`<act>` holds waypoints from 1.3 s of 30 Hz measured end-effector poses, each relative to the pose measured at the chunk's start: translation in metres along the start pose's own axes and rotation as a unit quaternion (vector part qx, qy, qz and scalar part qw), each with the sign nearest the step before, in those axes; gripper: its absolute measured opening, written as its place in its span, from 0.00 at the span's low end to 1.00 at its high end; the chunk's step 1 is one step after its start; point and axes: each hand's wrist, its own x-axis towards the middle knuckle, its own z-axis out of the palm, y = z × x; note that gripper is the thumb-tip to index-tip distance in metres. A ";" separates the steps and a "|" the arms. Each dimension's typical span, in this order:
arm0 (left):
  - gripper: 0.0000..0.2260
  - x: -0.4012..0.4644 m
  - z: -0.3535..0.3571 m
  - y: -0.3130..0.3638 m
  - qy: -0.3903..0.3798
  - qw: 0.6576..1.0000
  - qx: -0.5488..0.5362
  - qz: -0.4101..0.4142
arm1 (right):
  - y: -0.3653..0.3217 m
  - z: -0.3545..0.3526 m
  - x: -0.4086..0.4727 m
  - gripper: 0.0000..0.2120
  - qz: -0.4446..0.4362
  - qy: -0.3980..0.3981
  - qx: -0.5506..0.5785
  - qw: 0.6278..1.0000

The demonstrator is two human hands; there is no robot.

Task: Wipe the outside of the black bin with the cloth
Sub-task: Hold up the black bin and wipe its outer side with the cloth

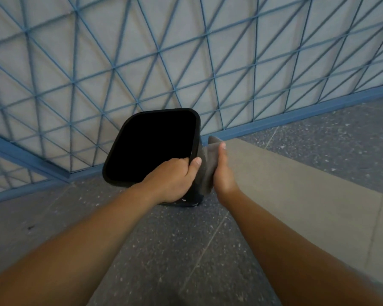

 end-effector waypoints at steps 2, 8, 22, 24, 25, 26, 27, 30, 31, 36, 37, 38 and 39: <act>0.29 0.001 0.003 0.000 0.015 1.000 -0.002 0.004 | 0.009 0.016 -0.002 0.34 -0.008 -0.053 -0.020 0.998; 0.29 0.002 0.006 -0.001 0.019 0.999 -0.027 0.035 | 0.038 0.035 -0.019 0.17 -0.120 -0.074 0.026 0.990; 0.28 0.004 0.006 -0.002 0.017 0.999 0.009 0.048 | 0.018 0.032 0.027 0.46 -0.106 -0.090 0.027 0.990; 0.28 0.004 0.004 0.001 0.019 0.999 0.002 0.046 | 0.027 0.032 0.017 0.43 -0.092 -0.092 0.036 0.991; 0.28 0.003 0.003 0.002 0.021 0.999 -0.005 0.046 | 0.035 0.032 0.006 0.41 -0.089 -0.081 0.026 0.992; 0.28 0.002 0.003 0.003 0.023 0.999 -0.007 0.048 | 0.043 0.033 -0.007 0.43 -0.086 -0.081 0.042 0.992; 0.27 0.001 0.003 0.004 0.025 0.998 -0.007 0.049 | 0.048 0.033 -0.014 0.49 -0.085 -0.080 0.051 0.992; 0.25 0.002 0.002 0.004 0.026 0.998 0.000 0.049 | 0.053 0.029 0.017 0.59 -0.110 -0.102 0.020 0.989; 0.25 0.003 0.002 0.003 0.025 0.999 0.003 0.046 | 0.054 0.029 0.033 0.60 -0.102 -0.104 0.023 0.989; 0.29 0.000 0.002 0.003 0.023 0.998 -0.013 0.054 | 0.049 0.038 -0.019 0.63 -0.118 -0.088 0.029 0.989; 0.28 0.000 0.002 0.003 0.022 0.998 -0.016 0.056 | 0.055 0.039 -0.025 0.62 -0.115 -0.086 0.041 0.989; 0.28 0.000 0.002 0.003 0.023 0.998 -0.018 0.059 | 0.061 0.039 -0.021 0.60 -0.124 -0.091 0.044 0.987; 0.28 0.000 0.002 0.003 0.021 0.998 -0.017 0.057 | 0.060 0.037 -0.009 0.58 -0.125 -0.089 0.041 0.987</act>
